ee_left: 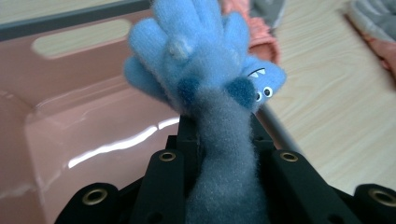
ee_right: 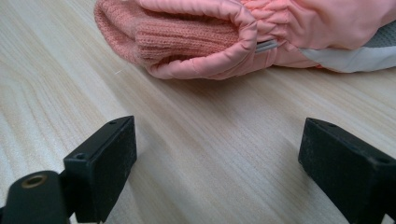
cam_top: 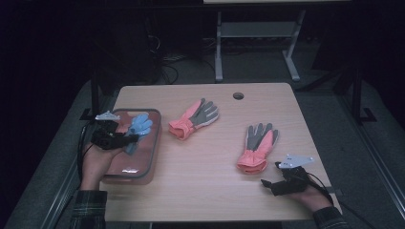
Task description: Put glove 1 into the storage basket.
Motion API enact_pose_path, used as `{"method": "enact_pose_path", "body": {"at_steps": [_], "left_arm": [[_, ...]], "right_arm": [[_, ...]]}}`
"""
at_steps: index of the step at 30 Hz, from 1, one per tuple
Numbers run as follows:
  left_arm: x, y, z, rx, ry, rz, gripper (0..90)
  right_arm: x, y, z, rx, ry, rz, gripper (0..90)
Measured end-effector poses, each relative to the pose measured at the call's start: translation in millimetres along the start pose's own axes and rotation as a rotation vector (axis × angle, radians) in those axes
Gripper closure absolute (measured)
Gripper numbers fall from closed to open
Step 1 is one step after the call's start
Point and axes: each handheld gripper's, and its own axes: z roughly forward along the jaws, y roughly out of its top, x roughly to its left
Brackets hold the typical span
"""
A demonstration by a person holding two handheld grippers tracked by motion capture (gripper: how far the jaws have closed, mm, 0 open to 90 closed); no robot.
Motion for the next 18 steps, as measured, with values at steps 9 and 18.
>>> {"method": "enact_pose_path", "body": {"at_steps": [9, 18], "left_arm": [[16.7, -9.0, 19.1, 0.062, 0.064, -0.016, 73.2], [29.1, -13.1, 41.2, 0.138, 0.097, -0.035, 72.7]], "right_arm": [[0.1, 0.0, 0.0, 0.0, 0.0, 0.001, 11.0], [0.0, 0.0, 0.0, 0.0, 0.0, 0.0, 11.0]]}}
